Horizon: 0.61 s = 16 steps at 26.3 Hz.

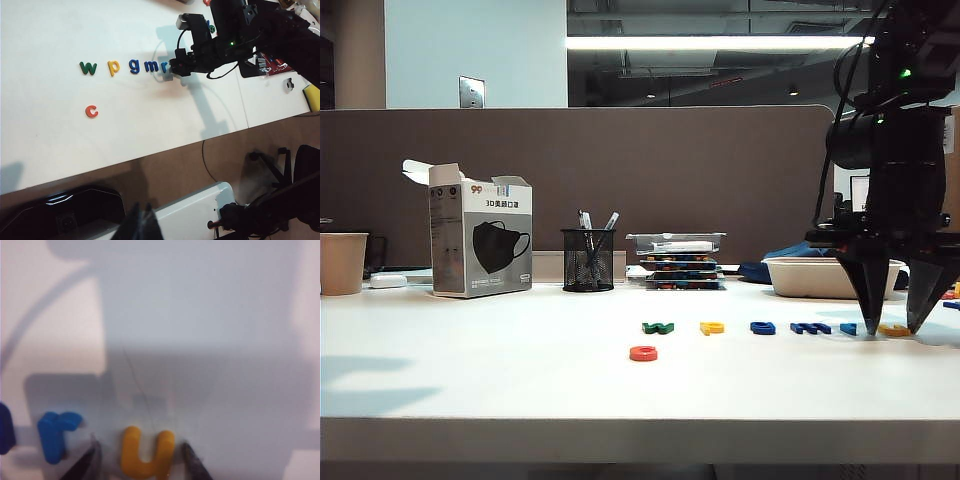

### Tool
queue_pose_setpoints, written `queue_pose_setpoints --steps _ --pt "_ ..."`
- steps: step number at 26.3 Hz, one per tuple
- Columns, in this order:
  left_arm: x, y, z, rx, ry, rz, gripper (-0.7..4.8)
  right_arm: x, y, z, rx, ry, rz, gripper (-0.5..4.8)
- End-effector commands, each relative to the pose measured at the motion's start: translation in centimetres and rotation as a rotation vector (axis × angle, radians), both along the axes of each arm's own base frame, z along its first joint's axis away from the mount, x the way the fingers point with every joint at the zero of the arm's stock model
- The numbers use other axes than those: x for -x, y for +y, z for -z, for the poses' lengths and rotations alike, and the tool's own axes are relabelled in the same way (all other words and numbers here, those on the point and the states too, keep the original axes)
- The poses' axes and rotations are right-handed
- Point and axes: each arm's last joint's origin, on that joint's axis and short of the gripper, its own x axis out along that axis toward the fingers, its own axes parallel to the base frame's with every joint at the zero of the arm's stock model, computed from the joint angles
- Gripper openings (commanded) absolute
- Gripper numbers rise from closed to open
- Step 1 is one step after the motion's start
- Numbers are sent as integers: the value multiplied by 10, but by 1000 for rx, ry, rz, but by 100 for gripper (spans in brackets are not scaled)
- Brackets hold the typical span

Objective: Select the appropriate letters from the row of letter magnets placed on the table to arrange into the word "cup".

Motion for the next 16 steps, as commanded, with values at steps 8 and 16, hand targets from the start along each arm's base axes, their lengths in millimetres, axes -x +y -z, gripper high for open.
queue_pose_setpoints --steps 8,16 --pt "1 0 -1 5 -9 5 -5 1 1 5 -5 26 2 169" --pt "1 0 -1 5 -9 5 -5 1 1 5 -5 23 2 142"
